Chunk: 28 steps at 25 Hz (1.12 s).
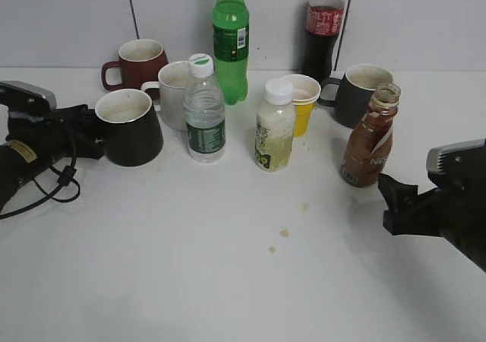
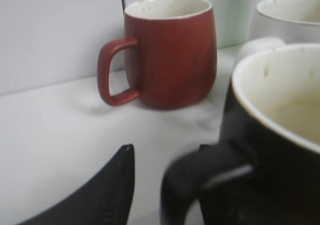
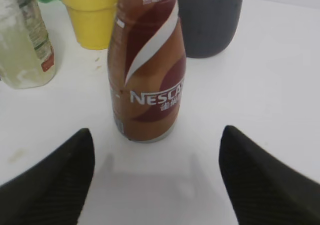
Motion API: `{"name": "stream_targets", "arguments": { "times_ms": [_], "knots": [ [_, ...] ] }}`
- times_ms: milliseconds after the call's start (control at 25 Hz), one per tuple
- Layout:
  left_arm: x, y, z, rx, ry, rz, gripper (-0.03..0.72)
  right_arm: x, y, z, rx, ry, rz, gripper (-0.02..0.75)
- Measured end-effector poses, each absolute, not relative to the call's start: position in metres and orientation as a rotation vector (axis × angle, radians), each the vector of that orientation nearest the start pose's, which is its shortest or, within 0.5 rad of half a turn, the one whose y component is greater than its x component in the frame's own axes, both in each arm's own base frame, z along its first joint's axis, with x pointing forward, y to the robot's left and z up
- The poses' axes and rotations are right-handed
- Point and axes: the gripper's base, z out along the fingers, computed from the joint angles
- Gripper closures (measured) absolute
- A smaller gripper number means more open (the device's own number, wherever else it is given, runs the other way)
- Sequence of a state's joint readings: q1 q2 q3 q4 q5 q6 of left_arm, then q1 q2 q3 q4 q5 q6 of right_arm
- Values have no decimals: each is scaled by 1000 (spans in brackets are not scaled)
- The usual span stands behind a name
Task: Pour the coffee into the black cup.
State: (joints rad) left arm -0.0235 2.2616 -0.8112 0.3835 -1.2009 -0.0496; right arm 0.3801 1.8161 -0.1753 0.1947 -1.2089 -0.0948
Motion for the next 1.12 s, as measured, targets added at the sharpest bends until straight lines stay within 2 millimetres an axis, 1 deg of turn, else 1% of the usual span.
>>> {"name": "stream_targets", "arguments": {
  "times_ms": [120, 200, 280, 400, 480, 520, 600, 760, 920, 1040, 1120],
  "knots": [
    [377, -41, 57, 373, 1691, -262, 366, 212, 67, 108, -258, 1880, 69, 155],
    [382, -42, 55, 378, 1681, -263, 400, 217, 69, 110, -256, 1867, 72, 155],
    [384, -42, 54, 379, 1680, -262, 482, 223, 72, 110, -254, 1854, 76, 155],
    [384, -43, 54, 382, 1680, -266, 629, 232, 76, 104, -273, 1858, 84, 150],
    [384, -43, 54, 379, 1678, -267, 636, 239, 80, 101, -281, 1852, 96, 150],
    [384, -43, 54, 379, 1678, -267, 636, 243, 83, 95, -285, 1864, 97, 150],
    [383, -42, 54, 375, 1683, -268, 637, 251, 86, 91, -283, 1863, 98, 150],
    [376, -41, 56, 363, 1697, -265, 639, 269, 90, 84, -249, 1851, 83, 150],
    [365, -42, 64, 376, 1722, -256, 643, 284, 95, 74, -239, 1847, 79, 150],
    [355, -45, 74, 388, 1729, -256, 644, 291, 98, 66, -236, 1853, 75, 151],
    [347, -47, 81, 386, 1731, -256, 644, 294, 98, 63, -226, 1857, 69, 173]
  ]
}}
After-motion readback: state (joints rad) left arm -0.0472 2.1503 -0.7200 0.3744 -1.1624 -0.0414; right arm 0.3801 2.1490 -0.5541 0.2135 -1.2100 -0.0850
